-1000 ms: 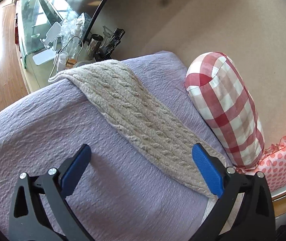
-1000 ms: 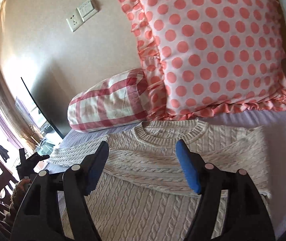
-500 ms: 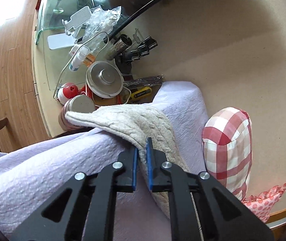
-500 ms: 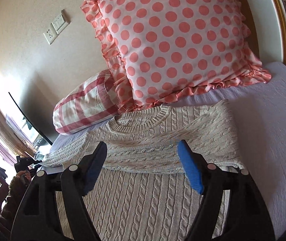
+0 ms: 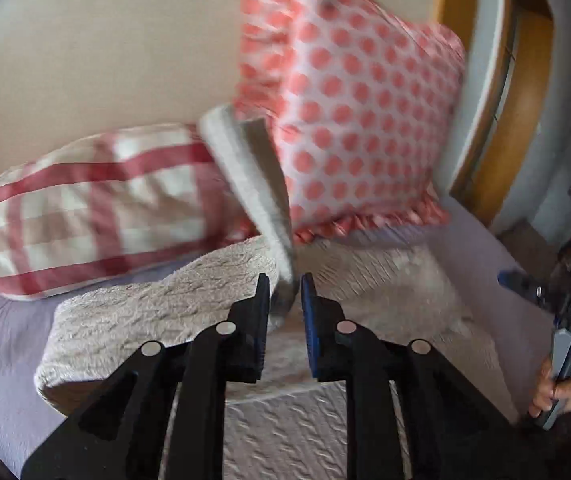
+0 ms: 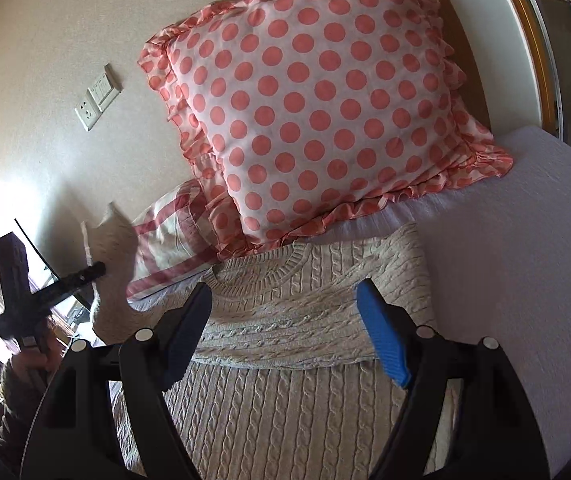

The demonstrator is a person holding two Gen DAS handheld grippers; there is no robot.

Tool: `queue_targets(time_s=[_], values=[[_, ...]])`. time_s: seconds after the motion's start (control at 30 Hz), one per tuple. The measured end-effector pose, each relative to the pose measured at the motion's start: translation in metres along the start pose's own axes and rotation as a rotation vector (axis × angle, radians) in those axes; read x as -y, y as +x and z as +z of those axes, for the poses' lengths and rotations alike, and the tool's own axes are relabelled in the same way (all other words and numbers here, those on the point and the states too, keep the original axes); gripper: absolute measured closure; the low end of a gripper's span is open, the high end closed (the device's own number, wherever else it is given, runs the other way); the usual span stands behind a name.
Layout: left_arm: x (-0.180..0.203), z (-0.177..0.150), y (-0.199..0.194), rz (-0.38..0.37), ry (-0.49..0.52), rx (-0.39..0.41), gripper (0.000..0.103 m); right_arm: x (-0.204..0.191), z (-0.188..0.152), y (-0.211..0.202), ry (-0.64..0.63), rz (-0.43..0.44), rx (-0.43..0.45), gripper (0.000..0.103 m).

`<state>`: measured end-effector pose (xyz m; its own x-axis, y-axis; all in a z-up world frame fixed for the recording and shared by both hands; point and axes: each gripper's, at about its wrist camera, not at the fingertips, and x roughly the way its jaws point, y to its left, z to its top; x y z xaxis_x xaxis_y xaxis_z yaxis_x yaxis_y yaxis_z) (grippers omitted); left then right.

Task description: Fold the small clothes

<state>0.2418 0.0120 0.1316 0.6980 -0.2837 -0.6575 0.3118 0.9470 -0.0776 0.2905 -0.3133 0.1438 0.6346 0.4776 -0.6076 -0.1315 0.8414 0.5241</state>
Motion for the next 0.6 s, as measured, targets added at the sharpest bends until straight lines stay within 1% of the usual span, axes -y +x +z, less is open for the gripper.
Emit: queue_targets(time_s=[0.03, 0.07, 0.1, 0.13, 0.17, 0.2, 0.27, 0.33, 0.4, 0.47, 0.5, 0.53, 0.57, 0.6], values=[[0.029, -0.011, 0.016, 0.001, 0.084, -0.046, 0.085, 0.005, -0.001, 0.004, 0.022, 0.004, -0.025, 0.027], [0.045, -0.025, 0.024, 0.01, 0.144, -0.068, 0.085, 0.011, -0.001, 0.008, 0.047, 0.014, -0.052, 0.027], [0.053, -0.036, 0.026, 0.025, 0.175, -0.072, 0.082, 0.017, -0.002, 0.012, 0.067, 0.023, -0.076, 0.027], [0.051, -0.046, 0.023, 0.037, 0.178, -0.074, 0.072, 0.022, -0.001, 0.016, 0.081, 0.022, -0.094, 0.028], [0.044, -0.054, 0.018, 0.047, 0.162, -0.076, 0.068, 0.026, -0.001, 0.021, 0.086, 0.011, -0.116, 0.03], [0.033, -0.06, 0.012, 0.063, 0.135, -0.074, 0.063, 0.029, 0.0, 0.028, 0.087, -0.001, -0.138, 0.034], [0.008, -0.073, -0.006, 0.112, 0.082, -0.063, 0.062, 0.035, 0.003, 0.048, 0.106, -0.024, -0.19, 0.041], [-0.014, -0.087, -0.022, 0.149, 0.035, -0.069, 0.056, 0.039, 0.008, 0.071, 0.114, -0.044, -0.229, 0.05], [-0.036, -0.102, -0.039, 0.179, -0.011, -0.083, 0.053, 0.041, 0.015, 0.094, 0.106, -0.088, -0.255, 0.051], [-0.052, -0.117, -0.056, 0.199, -0.061, -0.093, 0.052, 0.044, 0.017, 0.117, 0.107, -0.154, -0.278, 0.052], [-0.06, -0.125, -0.063, 0.207, -0.086, -0.095, 0.049, 0.046, 0.016, 0.126, 0.111, -0.168, -0.295, 0.052], [-0.067, -0.132, -0.071, 0.215, -0.11, -0.094, 0.046, 0.047, 0.014, 0.135, 0.114, -0.183, -0.31, 0.054], [-0.073, -0.139, -0.078, 0.223, -0.131, -0.092, 0.045, 0.047, 0.011, 0.141, 0.109, -0.196, -0.321, 0.055], [-0.077, -0.145, -0.084, 0.226, -0.147, -0.09, 0.044, 0.045, 0.01, 0.142, 0.085, -0.209, -0.301, 0.06]])
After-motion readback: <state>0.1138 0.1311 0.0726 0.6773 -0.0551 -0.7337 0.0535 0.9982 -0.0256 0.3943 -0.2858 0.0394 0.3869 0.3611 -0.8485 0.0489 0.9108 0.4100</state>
